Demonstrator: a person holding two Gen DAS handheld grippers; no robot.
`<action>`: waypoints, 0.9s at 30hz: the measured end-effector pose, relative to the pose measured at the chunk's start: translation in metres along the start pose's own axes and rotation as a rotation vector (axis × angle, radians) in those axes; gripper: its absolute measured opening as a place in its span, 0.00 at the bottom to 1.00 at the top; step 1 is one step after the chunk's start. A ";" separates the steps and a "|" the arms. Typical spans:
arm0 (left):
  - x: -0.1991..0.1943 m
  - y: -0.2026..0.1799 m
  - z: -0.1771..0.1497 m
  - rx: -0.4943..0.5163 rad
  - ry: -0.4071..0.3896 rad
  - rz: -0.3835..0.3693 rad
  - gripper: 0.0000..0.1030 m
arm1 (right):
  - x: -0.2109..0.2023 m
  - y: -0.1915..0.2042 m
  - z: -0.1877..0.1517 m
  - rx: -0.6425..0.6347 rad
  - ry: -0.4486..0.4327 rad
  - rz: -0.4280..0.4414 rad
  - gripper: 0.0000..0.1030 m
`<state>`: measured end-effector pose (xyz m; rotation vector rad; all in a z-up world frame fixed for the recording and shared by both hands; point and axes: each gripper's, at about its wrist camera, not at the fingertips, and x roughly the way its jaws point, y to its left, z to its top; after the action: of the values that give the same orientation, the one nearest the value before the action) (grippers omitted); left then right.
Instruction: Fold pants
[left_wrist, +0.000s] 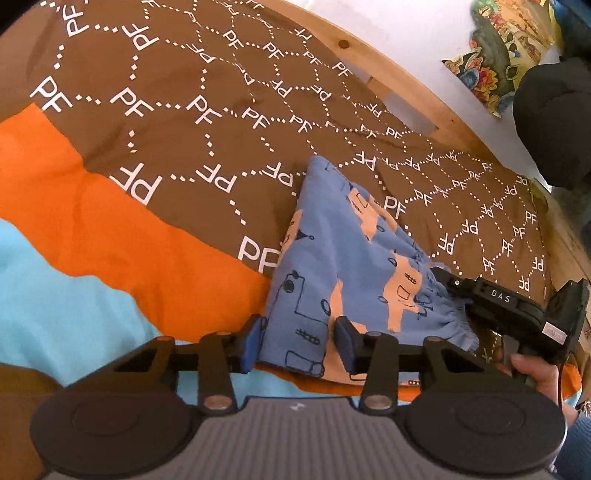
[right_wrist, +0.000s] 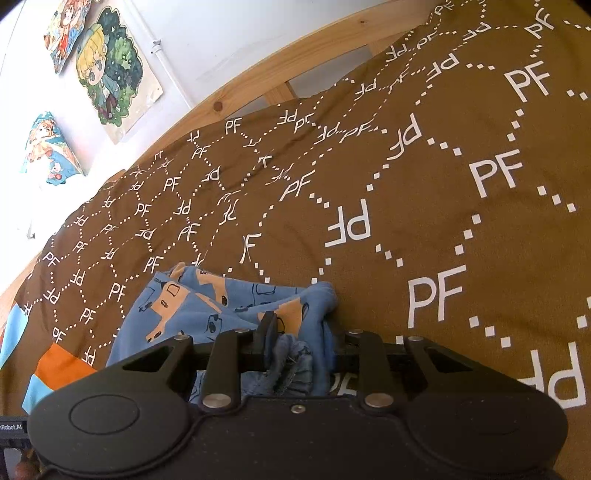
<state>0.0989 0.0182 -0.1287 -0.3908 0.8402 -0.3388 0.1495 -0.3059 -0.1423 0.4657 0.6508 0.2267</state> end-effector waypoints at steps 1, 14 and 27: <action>0.000 -0.001 0.000 0.002 0.002 0.003 0.44 | 0.000 0.000 0.000 -0.001 0.000 -0.001 0.27; -0.004 0.002 0.001 -0.046 -0.004 0.012 0.22 | 0.000 0.009 -0.002 -0.057 -0.009 -0.050 0.17; -0.013 -0.034 0.004 0.188 -0.019 0.115 0.16 | -0.013 0.077 -0.016 -0.496 -0.119 -0.250 0.12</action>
<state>0.0900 -0.0051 -0.1022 -0.1697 0.8015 -0.3034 0.1242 -0.2374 -0.1093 -0.0794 0.5073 0.1148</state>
